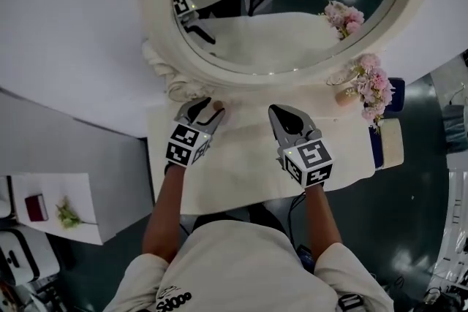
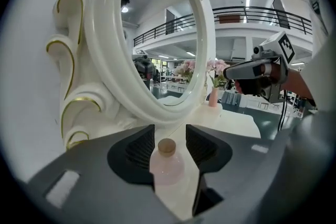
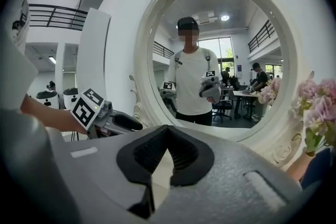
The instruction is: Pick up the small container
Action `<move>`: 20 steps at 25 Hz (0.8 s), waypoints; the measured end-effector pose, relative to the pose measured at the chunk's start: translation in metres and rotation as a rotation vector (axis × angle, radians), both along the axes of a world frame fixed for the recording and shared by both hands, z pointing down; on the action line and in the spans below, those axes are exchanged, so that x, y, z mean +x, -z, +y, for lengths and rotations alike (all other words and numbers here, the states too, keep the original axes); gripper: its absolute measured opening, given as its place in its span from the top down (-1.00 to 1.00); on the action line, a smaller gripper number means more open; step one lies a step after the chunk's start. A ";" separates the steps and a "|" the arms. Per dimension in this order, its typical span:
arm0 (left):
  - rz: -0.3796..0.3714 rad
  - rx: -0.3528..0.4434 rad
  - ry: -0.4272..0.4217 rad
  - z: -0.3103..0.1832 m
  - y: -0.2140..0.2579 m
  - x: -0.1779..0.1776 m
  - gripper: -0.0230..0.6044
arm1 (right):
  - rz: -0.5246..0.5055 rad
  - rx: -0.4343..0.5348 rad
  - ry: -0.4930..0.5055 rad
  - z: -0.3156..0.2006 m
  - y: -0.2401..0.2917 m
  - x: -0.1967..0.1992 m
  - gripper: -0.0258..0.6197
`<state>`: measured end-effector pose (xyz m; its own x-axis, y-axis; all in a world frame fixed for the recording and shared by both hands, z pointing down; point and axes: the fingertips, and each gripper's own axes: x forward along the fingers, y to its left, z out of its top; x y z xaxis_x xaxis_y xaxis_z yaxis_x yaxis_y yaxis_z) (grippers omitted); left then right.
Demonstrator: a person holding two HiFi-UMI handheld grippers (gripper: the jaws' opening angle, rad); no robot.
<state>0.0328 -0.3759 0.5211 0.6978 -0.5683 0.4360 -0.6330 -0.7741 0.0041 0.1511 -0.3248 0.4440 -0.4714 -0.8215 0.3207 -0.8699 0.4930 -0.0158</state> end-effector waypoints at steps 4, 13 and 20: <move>-0.022 -0.029 0.054 -0.010 -0.020 0.002 0.25 | -0.017 -0.032 0.069 -0.018 -0.012 -0.005 0.92; -0.073 -0.074 0.096 -0.020 -0.060 0.018 0.23 | -0.012 -0.082 0.130 -0.032 -0.032 0.000 0.91; -0.050 -0.061 0.158 -0.026 -0.066 0.015 0.44 | 0.001 -0.124 0.149 -0.029 -0.055 0.005 0.92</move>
<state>0.0477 -0.4019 0.5875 0.5782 -0.6408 0.5051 -0.7475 -0.6642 0.0131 0.1565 -0.3540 0.4993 -0.5844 -0.6969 0.4158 -0.7874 0.6108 -0.0831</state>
